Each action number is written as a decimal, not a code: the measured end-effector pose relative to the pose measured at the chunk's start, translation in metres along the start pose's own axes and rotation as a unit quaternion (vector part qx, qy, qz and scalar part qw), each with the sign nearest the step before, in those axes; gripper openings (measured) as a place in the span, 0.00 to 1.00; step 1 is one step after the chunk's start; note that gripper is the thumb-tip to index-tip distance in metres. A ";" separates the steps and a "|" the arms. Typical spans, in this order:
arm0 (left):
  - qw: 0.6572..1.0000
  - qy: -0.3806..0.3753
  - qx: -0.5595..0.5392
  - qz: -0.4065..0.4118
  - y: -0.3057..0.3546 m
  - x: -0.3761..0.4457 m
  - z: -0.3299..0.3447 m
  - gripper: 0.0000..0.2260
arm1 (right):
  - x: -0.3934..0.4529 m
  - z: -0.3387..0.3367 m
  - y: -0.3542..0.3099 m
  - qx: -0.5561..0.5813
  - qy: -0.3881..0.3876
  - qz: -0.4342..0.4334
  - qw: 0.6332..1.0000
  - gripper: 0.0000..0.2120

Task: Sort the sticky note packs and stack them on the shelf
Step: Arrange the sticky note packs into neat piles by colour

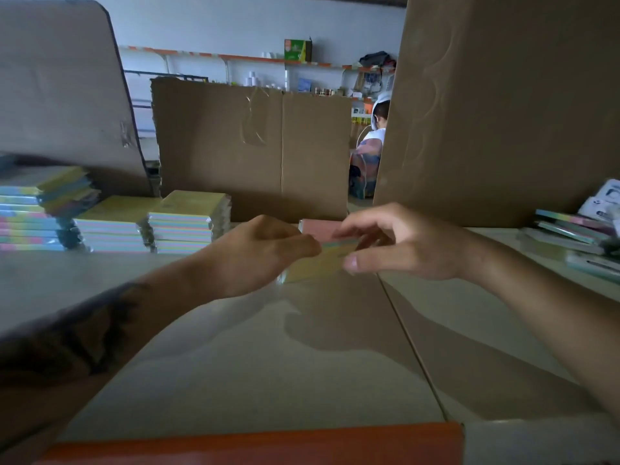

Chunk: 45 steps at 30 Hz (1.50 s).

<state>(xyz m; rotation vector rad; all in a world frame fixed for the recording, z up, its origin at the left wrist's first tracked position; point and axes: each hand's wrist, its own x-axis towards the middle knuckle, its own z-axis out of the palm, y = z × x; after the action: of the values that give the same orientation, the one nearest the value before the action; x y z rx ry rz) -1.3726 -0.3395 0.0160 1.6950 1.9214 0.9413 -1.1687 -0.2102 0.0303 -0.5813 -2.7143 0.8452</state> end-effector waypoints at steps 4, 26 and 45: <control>0.995 0.016 -0.095 -0.038 -0.005 0.005 0.002 0.24 | 0.003 0.018 0.006 -0.020 0.080 -0.060 0.995 0.17; 0.971 0.056 -0.229 0.033 -0.012 0.010 0.013 0.08 | -0.001 0.029 0.017 0.160 0.215 -0.015 0.963 0.40; 0.938 -0.045 0.335 0.079 0.012 -0.050 -0.046 0.41 | -0.004 0.037 -0.032 -0.094 0.137 -0.132 0.977 0.23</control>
<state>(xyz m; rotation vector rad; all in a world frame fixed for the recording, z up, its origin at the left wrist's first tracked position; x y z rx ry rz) -1.3869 -0.3975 0.0499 2.2355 2.2149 0.2363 -1.1870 -0.2544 0.0184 -0.3319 -2.5542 0.4128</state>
